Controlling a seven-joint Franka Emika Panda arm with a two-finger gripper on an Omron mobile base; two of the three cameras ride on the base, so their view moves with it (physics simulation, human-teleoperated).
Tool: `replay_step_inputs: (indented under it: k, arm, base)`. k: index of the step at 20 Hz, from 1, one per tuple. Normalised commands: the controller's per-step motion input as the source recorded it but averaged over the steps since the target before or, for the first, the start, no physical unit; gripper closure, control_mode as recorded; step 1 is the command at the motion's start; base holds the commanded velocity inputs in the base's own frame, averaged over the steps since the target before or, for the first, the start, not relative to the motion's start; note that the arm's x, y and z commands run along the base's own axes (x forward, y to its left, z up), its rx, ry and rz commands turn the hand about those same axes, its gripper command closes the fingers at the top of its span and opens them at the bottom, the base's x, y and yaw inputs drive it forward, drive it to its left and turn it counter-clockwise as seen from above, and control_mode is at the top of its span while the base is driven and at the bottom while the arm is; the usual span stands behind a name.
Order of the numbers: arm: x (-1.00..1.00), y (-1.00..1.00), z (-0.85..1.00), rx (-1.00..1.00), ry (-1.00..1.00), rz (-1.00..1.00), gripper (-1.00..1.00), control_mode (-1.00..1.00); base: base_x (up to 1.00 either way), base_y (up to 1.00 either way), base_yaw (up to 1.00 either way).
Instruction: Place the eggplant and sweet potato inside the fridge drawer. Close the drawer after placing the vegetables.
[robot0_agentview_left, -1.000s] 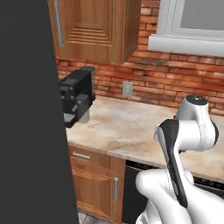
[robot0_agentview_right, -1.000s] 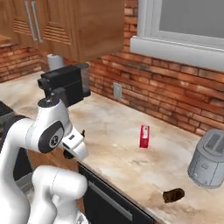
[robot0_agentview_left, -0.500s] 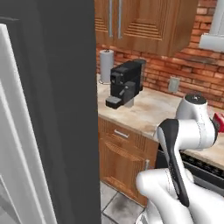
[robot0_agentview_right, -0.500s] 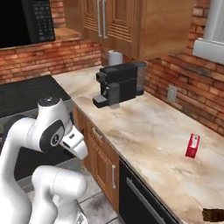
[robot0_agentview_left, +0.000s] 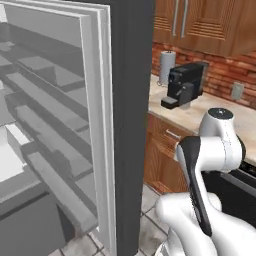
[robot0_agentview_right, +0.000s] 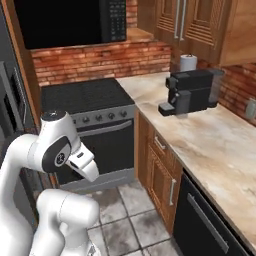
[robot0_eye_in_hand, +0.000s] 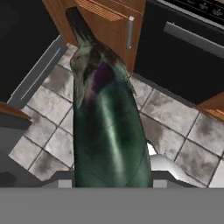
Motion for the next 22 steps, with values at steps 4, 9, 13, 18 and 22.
replay_step_inputs:
  k: [4,9,13,18,22]
  arm:
    - [0.0,0.0,0.0,0.0,0.0,0.0,1.0,1.0]
    - [0.0,0.0,0.0,0.0,0.0,0.0,1.0,1.0]
    - [0.0,0.0,0.0,0.0,0.0,0.0,1.0,1.0]
    - [0.0,0.0,0.0,0.0,0.0,0.0,1.0,1.0]
    - [0.0,0.0,0.0,0.0,0.0,0.0,1.0,1.0]
  base:
    - [-0.77,-0.59,0.33]
    - [-0.93,-0.11,0.27]
    - [-1.0,0.0,0.29]
    - [-0.99,0.16,0.34]
    - [-0.28,0.69,0.46]
